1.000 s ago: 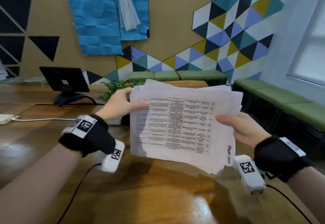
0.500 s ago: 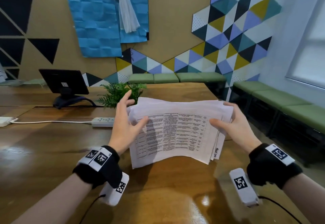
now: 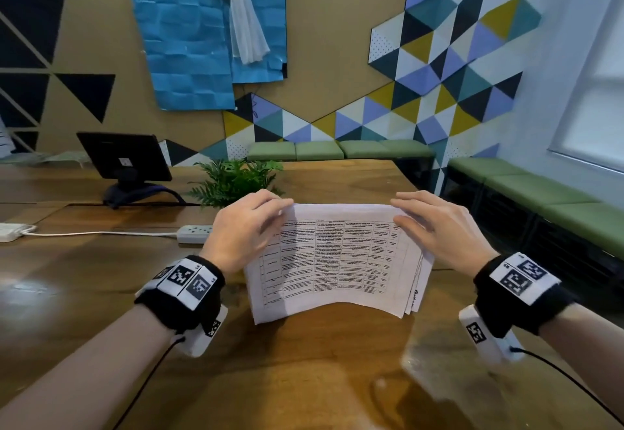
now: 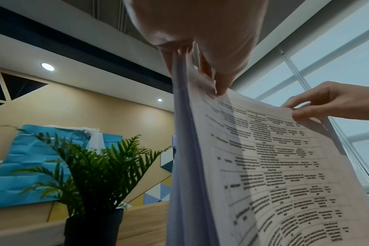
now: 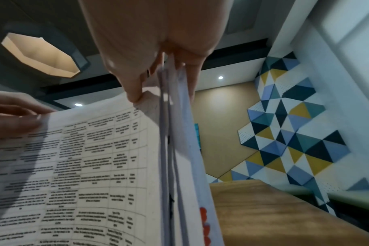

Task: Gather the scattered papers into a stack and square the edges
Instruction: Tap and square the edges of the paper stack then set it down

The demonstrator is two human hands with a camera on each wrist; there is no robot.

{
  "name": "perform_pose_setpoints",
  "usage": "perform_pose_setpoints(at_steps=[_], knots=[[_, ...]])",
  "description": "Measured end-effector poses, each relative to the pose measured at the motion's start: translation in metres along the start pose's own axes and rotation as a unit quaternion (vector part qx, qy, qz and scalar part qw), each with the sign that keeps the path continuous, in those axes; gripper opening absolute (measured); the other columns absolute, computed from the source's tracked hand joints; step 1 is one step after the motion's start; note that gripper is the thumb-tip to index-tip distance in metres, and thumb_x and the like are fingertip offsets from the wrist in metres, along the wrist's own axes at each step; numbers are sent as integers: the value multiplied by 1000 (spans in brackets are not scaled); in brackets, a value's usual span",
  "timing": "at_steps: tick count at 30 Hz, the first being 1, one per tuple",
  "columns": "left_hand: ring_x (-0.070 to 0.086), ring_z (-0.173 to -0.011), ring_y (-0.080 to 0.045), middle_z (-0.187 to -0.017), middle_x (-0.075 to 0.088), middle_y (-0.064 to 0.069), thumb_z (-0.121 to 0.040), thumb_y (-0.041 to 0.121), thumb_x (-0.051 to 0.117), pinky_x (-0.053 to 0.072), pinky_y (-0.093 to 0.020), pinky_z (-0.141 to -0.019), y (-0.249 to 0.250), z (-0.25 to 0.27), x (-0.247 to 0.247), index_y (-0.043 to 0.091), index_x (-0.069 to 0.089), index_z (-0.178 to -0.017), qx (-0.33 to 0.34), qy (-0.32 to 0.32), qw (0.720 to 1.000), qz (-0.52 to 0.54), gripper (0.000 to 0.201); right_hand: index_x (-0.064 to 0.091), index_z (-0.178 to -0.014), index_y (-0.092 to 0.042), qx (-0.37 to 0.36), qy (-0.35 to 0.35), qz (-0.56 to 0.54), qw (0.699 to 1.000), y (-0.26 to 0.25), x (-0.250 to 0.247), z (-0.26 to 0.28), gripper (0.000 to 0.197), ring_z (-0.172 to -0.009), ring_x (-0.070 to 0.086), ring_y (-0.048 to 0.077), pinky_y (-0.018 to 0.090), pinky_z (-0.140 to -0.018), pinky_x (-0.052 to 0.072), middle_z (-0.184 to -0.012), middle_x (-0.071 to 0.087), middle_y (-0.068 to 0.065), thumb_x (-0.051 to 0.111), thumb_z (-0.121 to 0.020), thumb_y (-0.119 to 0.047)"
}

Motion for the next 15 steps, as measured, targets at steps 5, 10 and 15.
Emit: perform_pose_setpoints(at_steps=[5, 10, 15], knots=[[69, -81, -19, -110, 71, -5, -91, 28, 49, 56, -30, -60, 8, -3, 4, 10, 63, -127, 32, -27, 996, -77, 43, 51, -137, -22, -43, -23, 68, 997, -5, 7, 1, 43, -98, 68, 21, 36, -73, 58, -128, 63, 0, 43, -96, -32], [69, -79, -22, -100, 74, -3, -94, 29, 44, 47, -38, -82, 0, -1, 9, 12, 65, -124, 47, -51, 986, -150, 40, 65, -119, -17, -30, 9, 156, 987, 1, 11, -1, 43, -75, 66, 26, 40, -80, 46, -85, 71, 3, 35, -93, -32], [71, -87, -22, -110, 72, -6, -93, 32, 41, 31, -43, -102, 0, 5, 14, 9, 52, -137, 40, -68, 974, -214, 51, 52, -135, -17, -64, 4, 237, 969, -3, 18, -1, 45, -95, 64, 25, 61, -105, 26, -98, 68, -1, 50, -90, -22]])
Point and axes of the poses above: each hand's wrist, its own z-axis away from the middle knuckle, its own x-axis out of the palm, y = z × x, the point moved 1 cm from there along -z, towards the middle knuckle
